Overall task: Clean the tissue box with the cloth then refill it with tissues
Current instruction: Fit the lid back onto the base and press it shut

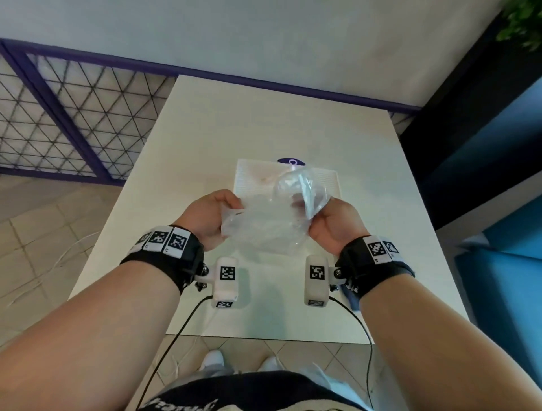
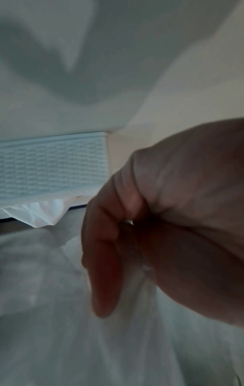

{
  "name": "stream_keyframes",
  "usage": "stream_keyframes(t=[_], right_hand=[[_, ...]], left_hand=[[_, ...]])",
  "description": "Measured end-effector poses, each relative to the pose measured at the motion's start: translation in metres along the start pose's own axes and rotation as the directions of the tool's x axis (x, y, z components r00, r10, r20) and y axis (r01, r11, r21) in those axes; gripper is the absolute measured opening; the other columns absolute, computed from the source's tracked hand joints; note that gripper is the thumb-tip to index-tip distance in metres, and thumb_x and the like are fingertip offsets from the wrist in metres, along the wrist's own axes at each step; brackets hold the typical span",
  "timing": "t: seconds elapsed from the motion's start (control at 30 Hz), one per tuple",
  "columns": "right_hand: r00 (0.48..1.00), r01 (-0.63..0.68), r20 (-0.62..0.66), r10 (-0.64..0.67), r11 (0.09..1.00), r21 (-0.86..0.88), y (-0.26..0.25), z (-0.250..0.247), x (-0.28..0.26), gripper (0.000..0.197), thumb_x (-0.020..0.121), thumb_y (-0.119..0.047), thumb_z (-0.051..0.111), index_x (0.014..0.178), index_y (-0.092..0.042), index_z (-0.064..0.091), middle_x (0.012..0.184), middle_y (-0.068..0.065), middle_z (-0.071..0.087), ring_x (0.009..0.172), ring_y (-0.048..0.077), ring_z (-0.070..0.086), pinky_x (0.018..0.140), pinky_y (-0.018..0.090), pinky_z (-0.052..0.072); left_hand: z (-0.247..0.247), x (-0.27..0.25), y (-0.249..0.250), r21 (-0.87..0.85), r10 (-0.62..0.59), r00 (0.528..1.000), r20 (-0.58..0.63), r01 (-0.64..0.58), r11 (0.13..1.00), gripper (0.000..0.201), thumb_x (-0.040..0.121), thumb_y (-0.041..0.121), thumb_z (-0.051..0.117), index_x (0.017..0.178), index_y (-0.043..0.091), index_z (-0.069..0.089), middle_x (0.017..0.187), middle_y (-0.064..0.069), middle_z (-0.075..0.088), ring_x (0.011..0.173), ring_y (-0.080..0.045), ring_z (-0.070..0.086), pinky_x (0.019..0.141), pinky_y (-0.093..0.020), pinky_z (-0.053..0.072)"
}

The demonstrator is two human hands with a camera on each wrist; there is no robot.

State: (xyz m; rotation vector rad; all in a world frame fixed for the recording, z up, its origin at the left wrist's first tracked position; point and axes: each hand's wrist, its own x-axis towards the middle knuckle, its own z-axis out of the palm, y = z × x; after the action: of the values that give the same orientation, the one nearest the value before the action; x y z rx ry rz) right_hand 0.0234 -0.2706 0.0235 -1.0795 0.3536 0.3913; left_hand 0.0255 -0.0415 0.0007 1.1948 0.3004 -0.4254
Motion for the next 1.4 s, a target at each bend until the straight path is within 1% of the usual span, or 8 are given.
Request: stream_keyframes(t=[0.13, 0.37, 0.6, 0.77, 0.9, 1.0, 1.1, 1.4], right_hand=[[0.99, -0.116, 0.081, 0.113, 0.992, 0.041, -0.006, -0.011, -0.005, 0.052, 0.069, -0.038, 0.064, 0.11, -0.006, 0.059, 0.092, 0.011, 0.06, 0.07, 0.027, 0.064, 0.078, 0.053, 0.051], [0.992, 0.122, 0.028, -0.119, 0.948, -0.295, -0.011, -0.014, -0.01, 0.016, 0.069, 0.014, 0.065, 0.072, -0.002, 0.063, 0.067, 0.005, 0.064, 0.06, 0.021, 0.058, 0.058, 0.031, 0.057], [0.979, 0.146, -0.062, -0.192, 0.886, -0.439, -0.011, -0.018, -0.007, 0.009, 0.075, -0.001, 0.071, 0.078, -0.01, 0.072, 0.086, 0.008, 0.07, 0.08, 0.025, 0.064, 0.078, 0.042, 0.051], [0.995, 0.081, 0.005, -0.097, 0.801, -0.593, -0.01, -0.026, -0.014, 0.061, 0.065, -0.008, 0.084, 0.119, -0.026, 0.06, 0.114, 0.009, 0.065, 0.087, 0.023, 0.068, 0.075, 0.034, 0.057], [0.973, 0.2, 0.064, -0.221, 0.676, -0.709, -0.009, -0.027, -0.019, 0.074, 0.064, -0.006, 0.082, 0.125, -0.038, 0.055, 0.126, -0.004, 0.055, 0.085, 0.015, 0.06, 0.089, 0.034, 0.055], [0.954, 0.24, 0.044, -0.295, 0.671, -0.701, -0.009, -0.027, -0.022, 0.053, 0.066, -0.003, 0.082, 0.105, -0.037, 0.069, 0.106, -0.006, 0.062, 0.079, 0.01, 0.053, 0.082, 0.018, 0.052], [0.96, 0.2, 0.001, -0.279, 0.686, -0.699, -0.007, -0.028, -0.024, 0.036, 0.067, -0.007, 0.083, 0.093, -0.031, 0.075, 0.084, -0.004, 0.062, 0.072, 0.012, 0.055, 0.082, 0.034, 0.058], [0.984, 0.123, -0.014, -0.178, 0.737, -0.665, 0.006, -0.028, -0.027, 0.064, 0.069, 0.0, 0.076, 0.12, -0.034, 0.061, 0.11, 0.011, 0.067, 0.093, 0.023, 0.069, 0.083, 0.038, 0.06]], left_hand=[[0.007, 0.001, 0.0, -0.06, -0.001, 1.0, 0.03, 0.003, 0.998, 0.037, 0.066, -0.013, 0.043, 0.049, 0.014, 0.062, 0.073, -0.008, 0.059, 0.051, -0.02, 0.056, 0.046, -0.022, 0.044], [0.009, 0.002, 0.002, -0.209, -0.037, 0.99, 0.136, 0.065, 0.976, 0.022, 0.093, 0.037, 0.05, 0.114, 0.035, 0.059, 0.113, -0.015, 0.065, 0.089, -0.037, 0.064, 0.073, -0.049, 0.054], [0.027, -0.002, -0.008, 0.226, 0.006, 0.988, 0.154, -0.042, 0.973, 0.014, 0.09, 0.002, 0.058, 0.089, 0.014, 0.064, 0.092, -0.002, 0.066, 0.09, -0.016, 0.06, 0.08, -0.028, 0.053], [0.031, -0.003, -0.008, 0.247, 0.062, 0.991, 0.12, -0.091, 0.965, 0.029, 0.086, -0.004, 0.062, 0.098, 0.022, 0.063, 0.106, 0.002, 0.059, 0.079, -0.014, 0.063, 0.05, -0.019, 0.049], [0.033, -0.003, -0.008, 0.205, 0.066, 0.988, 0.137, -0.093, 0.974, 0.037, 0.083, -0.012, 0.061, 0.1, 0.021, 0.061, 0.11, 0.003, 0.057, 0.08, -0.015, 0.071, 0.052, -0.018, 0.051], [0.034, -0.002, -0.007, 0.156, 0.077, 0.993, 0.095, -0.091, 0.984, 0.028, 0.079, -0.011, 0.065, 0.091, 0.015, 0.064, 0.11, -0.005, 0.065, 0.081, -0.013, 0.073, 0.056, -0.017, 0.054], [0.032, -0.004, -0.007, 0.16, 0.046, 0.995, 0.093, -0.061, 0.985, 0.025, 0.081, -0.009, 0.065, 0.094, 0.013, 0.067, 0.112, -0.01, 0.067, 0.083, -0.013, 0.073, 0.06, -0.02, 0.057], [0.029, -0.007, -0.013, 0.218, 0.058, 0.985, 0.162, -0.093, 0.972, 0.049, 0.081, -0.01, 0.063, 0.114, 0.025, 0.057, 0.139, -0.002, 0.05, 0.11, -0.022, 0.065, 0.066, -0.02, 0.055]])
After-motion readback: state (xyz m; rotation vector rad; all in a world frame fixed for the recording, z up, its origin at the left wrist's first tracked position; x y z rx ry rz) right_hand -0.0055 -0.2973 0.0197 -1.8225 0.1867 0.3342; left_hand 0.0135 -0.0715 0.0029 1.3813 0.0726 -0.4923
